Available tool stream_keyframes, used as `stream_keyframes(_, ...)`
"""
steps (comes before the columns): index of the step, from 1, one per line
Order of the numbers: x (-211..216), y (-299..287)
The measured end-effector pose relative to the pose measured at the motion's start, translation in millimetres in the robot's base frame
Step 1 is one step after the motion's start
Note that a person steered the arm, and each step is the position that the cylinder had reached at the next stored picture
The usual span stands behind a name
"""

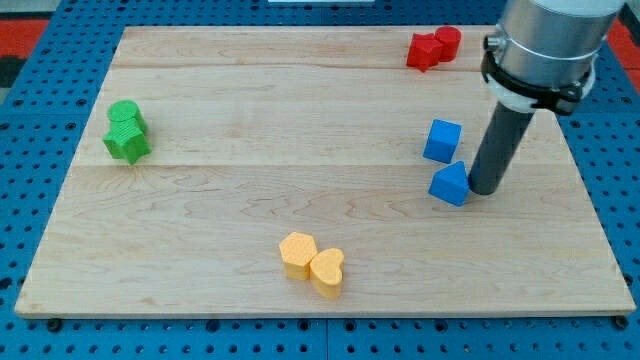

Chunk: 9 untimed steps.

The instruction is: Move the blue cube to the left of the blue triangle

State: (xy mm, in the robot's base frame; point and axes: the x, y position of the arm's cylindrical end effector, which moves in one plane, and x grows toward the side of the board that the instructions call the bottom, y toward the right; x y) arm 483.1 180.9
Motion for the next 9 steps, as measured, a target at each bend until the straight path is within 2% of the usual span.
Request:
stream_keyframes(1, -8, 27)
stream_keyframes(2, -45, 52)
stream_keyframes(3, -87, 31)
stream_keyframes(4, -112, 15)
stream_keyframes(5, -76, -21)
stream_keyframes(7, -91, -42)
stream_keyframes(8, -74, -53)
stream_keyframes(9, -62, -96)
